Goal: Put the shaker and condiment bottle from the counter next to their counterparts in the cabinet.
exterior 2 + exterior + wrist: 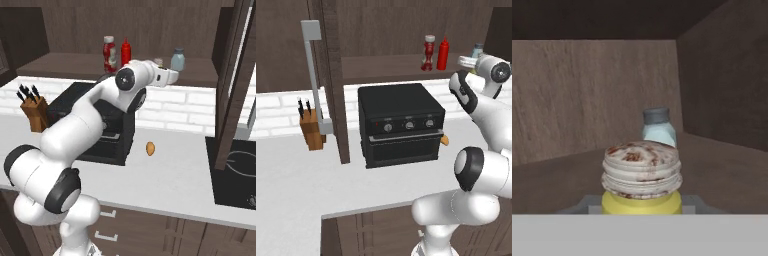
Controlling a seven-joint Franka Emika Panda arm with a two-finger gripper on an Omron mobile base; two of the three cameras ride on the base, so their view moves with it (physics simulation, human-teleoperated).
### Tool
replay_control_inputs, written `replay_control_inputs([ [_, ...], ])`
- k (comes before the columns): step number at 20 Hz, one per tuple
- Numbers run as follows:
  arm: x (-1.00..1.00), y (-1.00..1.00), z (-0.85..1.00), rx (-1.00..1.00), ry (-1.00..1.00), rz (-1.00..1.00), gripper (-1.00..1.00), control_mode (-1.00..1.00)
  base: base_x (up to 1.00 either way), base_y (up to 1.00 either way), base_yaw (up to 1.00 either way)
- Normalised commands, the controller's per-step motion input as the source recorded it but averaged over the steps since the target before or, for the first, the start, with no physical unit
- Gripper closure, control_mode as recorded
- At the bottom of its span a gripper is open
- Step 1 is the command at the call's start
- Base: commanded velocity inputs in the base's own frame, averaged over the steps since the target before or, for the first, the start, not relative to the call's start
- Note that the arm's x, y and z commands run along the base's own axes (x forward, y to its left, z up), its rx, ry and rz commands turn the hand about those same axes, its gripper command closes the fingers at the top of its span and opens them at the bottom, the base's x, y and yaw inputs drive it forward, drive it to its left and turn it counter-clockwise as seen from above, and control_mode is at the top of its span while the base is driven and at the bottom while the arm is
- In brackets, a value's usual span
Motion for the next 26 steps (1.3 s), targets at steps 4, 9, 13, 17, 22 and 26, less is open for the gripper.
replay_control_inputs([
  [4, 0.21, -0.12, -0.01, 0.0, 0.0, 0.0, 1.0, -1.0, 0.0, 0.0, 0.0],
  [9, 0.18, -0.07, -0.1, 0.0, 0.0, 0.0, 1.0, -1.0, 0.0, 0.0, 0.0],
  [13, 0.12, -0.03, -0.21, 0.0, 0.0, 0.0, 1.0, -1.0, 0.0, 0.0, 0.0],
  [17, 0.21, -0.01, -0.23, -0.02, 0.0, 0.0, 1.0, -1.0, 0.0, 0.0, 0.0],
  [22, 0.25, -0.01, -0.18, -0.02, 0.0, 0.0, 1.0, -1.0, 0.0, 0.0, 0.0],
  [26, 0.19, -0.09, -0.19, -0.01, 0.0, 0.0, 1.0, -1.0, 0.0, 0.0, 0.0],
])
